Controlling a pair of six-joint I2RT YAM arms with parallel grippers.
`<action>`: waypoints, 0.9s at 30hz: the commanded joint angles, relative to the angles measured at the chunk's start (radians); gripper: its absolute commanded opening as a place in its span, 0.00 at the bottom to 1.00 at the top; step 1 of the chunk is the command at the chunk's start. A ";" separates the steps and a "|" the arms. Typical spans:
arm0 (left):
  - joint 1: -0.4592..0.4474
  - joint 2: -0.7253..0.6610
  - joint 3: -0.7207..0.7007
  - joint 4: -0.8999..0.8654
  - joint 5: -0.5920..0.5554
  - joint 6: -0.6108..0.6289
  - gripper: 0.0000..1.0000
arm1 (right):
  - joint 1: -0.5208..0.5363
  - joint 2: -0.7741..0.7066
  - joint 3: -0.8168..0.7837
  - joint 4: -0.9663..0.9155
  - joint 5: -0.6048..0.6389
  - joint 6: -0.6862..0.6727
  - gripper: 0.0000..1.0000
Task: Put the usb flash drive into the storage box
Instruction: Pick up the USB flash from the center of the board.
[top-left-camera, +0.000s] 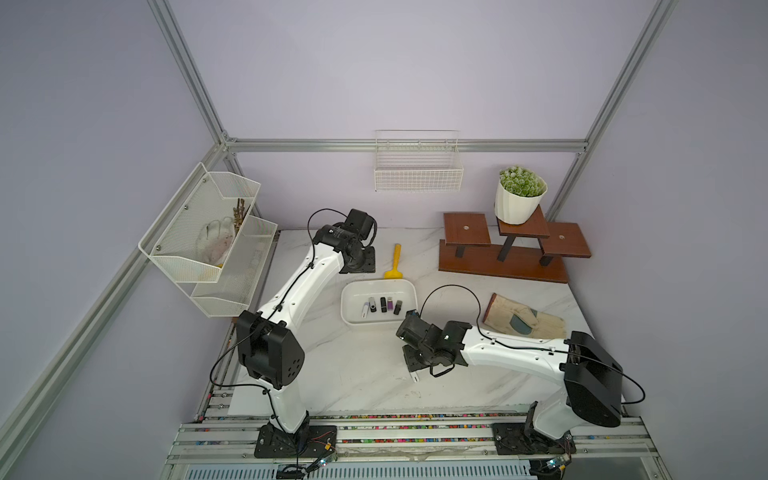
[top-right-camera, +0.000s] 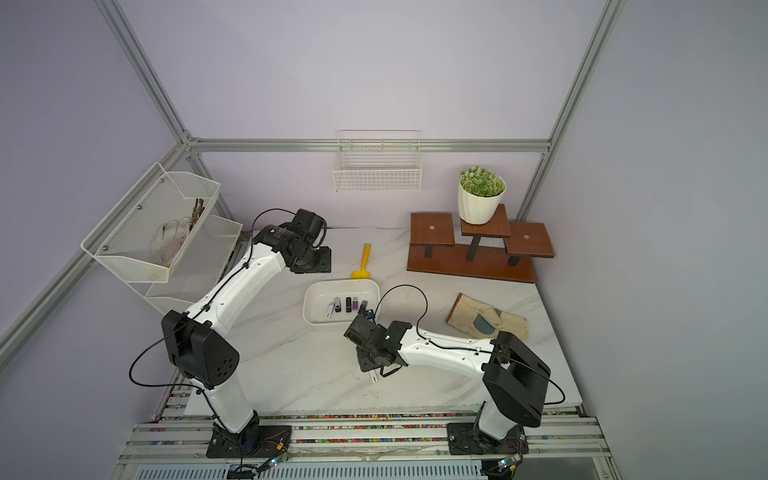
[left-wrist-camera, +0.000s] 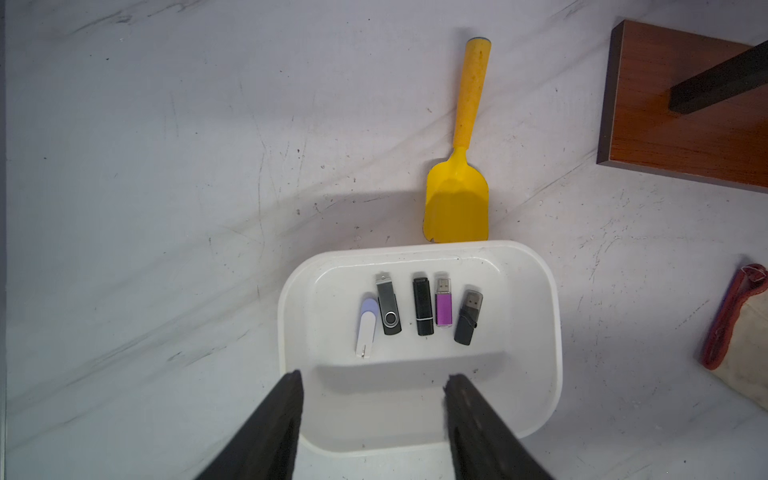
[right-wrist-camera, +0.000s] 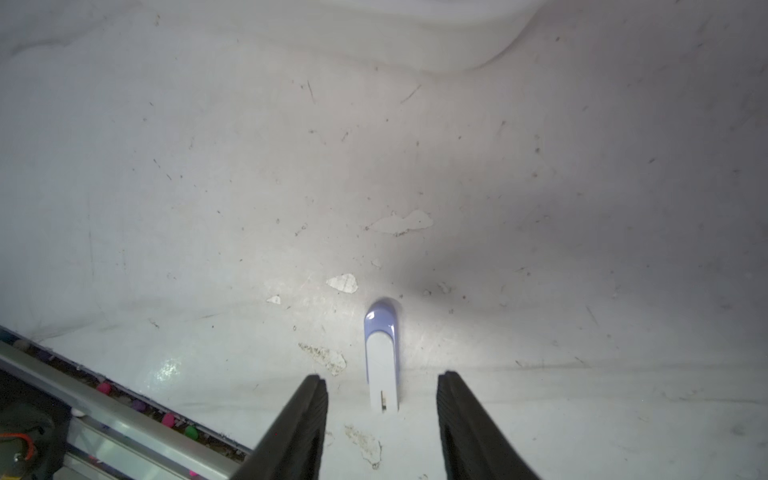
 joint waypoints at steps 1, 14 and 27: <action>0.019 -0.027 -0.039 -0.039 -0.034 0.009 0.60 | 0.037 0.068 0.025 -0.022 -0.026 0.011 0.49; 0.032 -0.065 -0.126 -0.034 -0.033 0.001 0.60 | 0.059 0.160 0.027 -0.017 -0.027 -0.001 0.40; 0.041 -0.074 -0.136 -0.033 -0.030 0.006 0.60 | 0.060 0.216 0.052 -0.054 0.008 -0.007 0.22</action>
